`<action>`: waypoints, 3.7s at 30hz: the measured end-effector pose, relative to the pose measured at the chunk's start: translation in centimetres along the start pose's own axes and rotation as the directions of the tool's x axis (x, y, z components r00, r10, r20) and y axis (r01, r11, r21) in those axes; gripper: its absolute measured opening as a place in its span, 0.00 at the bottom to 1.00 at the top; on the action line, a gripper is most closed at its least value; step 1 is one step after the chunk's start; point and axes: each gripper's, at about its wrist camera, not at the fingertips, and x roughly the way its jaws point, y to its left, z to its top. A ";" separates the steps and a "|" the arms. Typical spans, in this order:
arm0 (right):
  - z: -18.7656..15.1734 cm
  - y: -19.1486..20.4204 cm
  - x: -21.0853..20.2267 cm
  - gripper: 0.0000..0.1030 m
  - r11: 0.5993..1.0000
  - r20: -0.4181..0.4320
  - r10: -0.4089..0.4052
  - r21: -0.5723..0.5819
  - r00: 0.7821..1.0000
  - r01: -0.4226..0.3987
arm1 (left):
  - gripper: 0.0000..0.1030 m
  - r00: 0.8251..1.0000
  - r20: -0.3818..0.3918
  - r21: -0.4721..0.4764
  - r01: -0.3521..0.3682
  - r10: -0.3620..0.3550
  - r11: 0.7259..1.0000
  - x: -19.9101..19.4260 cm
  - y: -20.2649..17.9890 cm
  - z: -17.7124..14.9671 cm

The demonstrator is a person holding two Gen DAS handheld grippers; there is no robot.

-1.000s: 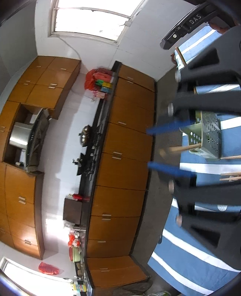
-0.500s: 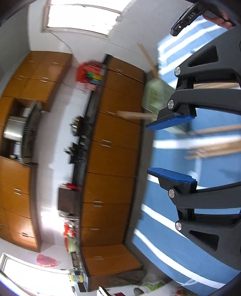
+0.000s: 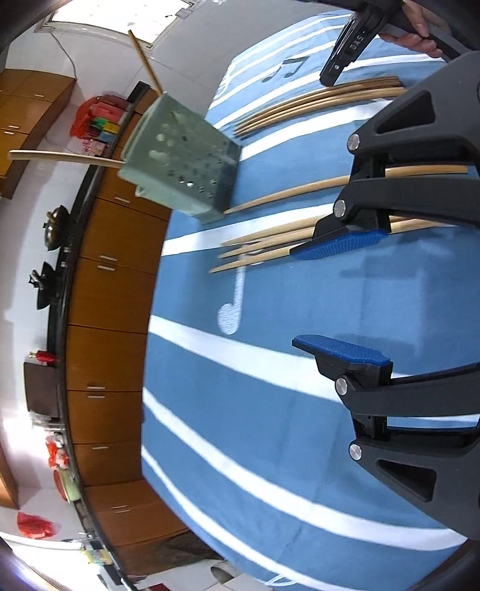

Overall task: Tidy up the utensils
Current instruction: 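Lower both tools to the table and grasp one more chopstick each, then lift both chopsticks upright and carry them above the green holder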

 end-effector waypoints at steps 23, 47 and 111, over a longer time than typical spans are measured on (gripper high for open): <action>1.0 -1.7 0.6 0.08 0.995 0.019 -0.100 0.021 0.995 0.100 | 0.17 0.989 -0.140 0.114 0.066 -0.050 0.991 2.4 -3.8 -3.6; 2.2 -1.8 1.6 0.08 0.992 0.044 -0.123 -0.013 0.991 0.124 | 0.07 0.989 -0.098 0.036 -0.107 0.110 0.994 4.6 1.1 0.0; 2.8 -3.5 -5.2 0.08 0.998 0.237 -0.055 0.045 0.970 0.046 | 0.07 0.999 0.044 0.033 -0.031 0.030 0.999 -1.6 1.6 1.2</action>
